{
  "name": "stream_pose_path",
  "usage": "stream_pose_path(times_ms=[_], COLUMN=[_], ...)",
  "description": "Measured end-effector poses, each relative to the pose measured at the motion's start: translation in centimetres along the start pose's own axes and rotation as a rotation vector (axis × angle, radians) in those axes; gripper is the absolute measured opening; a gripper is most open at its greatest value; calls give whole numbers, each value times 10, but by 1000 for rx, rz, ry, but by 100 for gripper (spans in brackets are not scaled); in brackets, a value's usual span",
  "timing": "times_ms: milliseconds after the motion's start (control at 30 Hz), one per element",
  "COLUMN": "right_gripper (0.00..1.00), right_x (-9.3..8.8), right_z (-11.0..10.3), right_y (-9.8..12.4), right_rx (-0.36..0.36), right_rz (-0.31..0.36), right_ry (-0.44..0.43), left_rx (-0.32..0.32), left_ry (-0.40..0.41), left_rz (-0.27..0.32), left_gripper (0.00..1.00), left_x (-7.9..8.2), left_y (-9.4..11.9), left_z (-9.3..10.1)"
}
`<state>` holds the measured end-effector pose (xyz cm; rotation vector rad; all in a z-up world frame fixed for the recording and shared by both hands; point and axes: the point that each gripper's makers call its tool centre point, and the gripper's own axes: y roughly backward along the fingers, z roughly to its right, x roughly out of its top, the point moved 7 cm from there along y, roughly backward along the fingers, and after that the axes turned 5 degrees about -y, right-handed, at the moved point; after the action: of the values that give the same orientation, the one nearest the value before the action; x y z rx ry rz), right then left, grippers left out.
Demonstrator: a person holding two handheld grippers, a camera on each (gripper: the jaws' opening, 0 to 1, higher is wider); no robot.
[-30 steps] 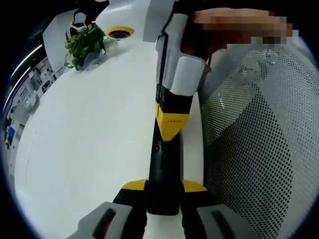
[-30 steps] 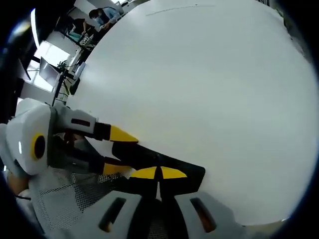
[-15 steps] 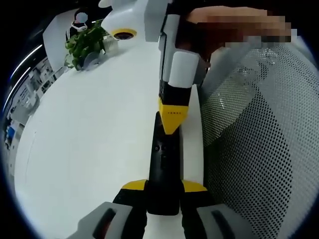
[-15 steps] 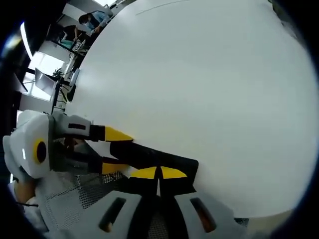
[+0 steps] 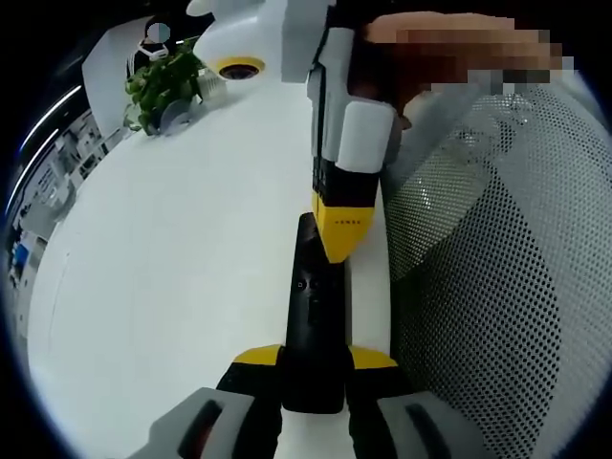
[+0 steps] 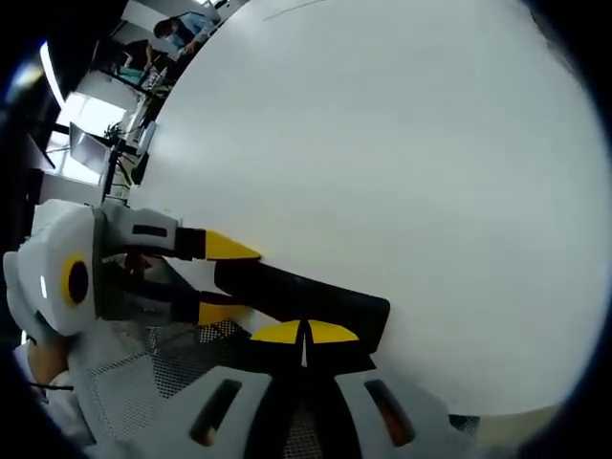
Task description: Press the specified remote control buttons in sequence, fully releasing each button before pressing the next.
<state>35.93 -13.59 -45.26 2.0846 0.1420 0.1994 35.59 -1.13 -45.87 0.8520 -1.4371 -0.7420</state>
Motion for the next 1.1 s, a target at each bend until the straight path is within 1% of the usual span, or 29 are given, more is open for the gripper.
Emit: stream_pose_path(times_ms=[133,267,400,767,1100], right_gripper=[0,0,0,0,0], right_x=[0,0,-1,1,1], right_z=[0,-4,-5,-2,2], right_y=[0,-2,-3,-2,0], right_rx=[2,-45,-51,-22,-41], right_rz=[-1,-11,-6,-5,-7], right_ry=[-7,94,96,48,47], left_rx=[0,0,0,-4,-7], left_ry=[-1,-1,-4,-19,-15], left_rz=[0,-1,-5,2,2], left_gripper=[25,25,25,24,25], left_x=[0,0,1,0,0], left_y=[0,0,0,0,0], left_z=[0,0,0,0,0])
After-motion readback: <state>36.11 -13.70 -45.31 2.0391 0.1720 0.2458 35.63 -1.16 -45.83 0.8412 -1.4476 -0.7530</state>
